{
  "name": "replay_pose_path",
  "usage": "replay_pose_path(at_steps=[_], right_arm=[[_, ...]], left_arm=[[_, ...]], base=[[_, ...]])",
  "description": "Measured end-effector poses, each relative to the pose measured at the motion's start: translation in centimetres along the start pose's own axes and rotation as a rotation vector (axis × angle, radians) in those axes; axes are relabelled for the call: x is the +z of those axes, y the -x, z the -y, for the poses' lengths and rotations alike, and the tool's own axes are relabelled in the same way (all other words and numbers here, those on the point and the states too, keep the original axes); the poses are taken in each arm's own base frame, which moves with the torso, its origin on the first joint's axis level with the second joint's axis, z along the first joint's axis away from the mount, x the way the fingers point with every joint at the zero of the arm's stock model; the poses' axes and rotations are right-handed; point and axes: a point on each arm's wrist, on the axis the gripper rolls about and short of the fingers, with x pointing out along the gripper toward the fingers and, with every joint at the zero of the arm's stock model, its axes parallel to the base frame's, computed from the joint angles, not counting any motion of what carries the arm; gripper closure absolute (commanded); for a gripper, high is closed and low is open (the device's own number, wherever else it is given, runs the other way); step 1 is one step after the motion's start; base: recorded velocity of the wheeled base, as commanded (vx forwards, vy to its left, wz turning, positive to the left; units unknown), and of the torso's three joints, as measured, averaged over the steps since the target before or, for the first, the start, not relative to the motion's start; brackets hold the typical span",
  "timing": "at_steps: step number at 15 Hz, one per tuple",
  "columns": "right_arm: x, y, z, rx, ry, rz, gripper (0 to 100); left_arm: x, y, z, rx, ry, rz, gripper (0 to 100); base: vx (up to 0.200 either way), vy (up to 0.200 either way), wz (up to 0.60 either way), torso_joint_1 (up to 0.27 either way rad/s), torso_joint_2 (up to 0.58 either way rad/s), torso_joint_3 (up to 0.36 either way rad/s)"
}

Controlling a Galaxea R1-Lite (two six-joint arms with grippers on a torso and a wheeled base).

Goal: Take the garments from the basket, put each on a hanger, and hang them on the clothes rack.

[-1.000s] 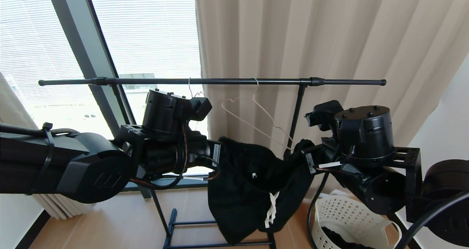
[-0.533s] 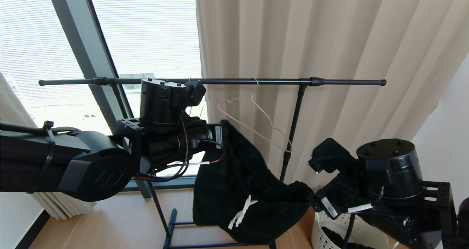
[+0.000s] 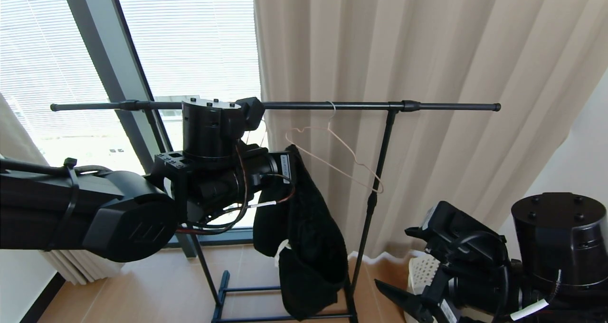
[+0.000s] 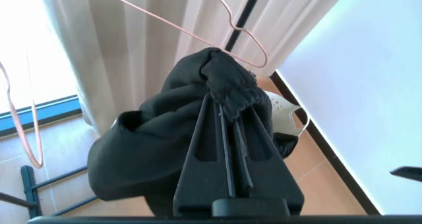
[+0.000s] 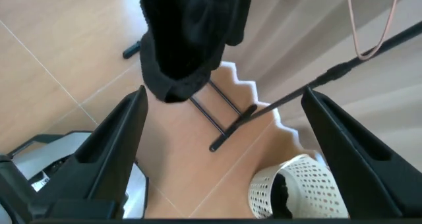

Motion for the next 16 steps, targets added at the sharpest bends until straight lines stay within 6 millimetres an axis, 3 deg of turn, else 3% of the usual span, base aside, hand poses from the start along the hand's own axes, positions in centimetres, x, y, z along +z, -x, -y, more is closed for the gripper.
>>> replay_pose_path(at_steps=[2,5,11,16], right_arm=[[0.4,0.1,0.0,0.009,-0.004,0.043,0],[1.1,-1.4,0.1,-0.013,-0.012,0.133,0],[-0.3,-5.2,-0.2,-0.068,-0.047,0.06,0],[-1.7,-8.0,0.8,-0.138,-0.102,0.013,0]], left_arm=[[-0.5,0.0,0.4,-0.016,-0.008,-0.004,100],[-1.3,0.2,1.3,-0.047,-0.021,-0.012,100],[-1.8,0.3,2.0,-0.066,-0.028,-0.023,100],[-1.8,0.5,2.6,-0.095,-0.028,0.019,100]], base=[[0.0,0.0,0.0,0.0,0.0,0.0],[0.0,0.0,0.0,0.0,0.0,0.0],[0.0,0.0,0.0,0.0,0.0,0.0],[0.0,0.0,0.0,0.0,0.0,0.0]])
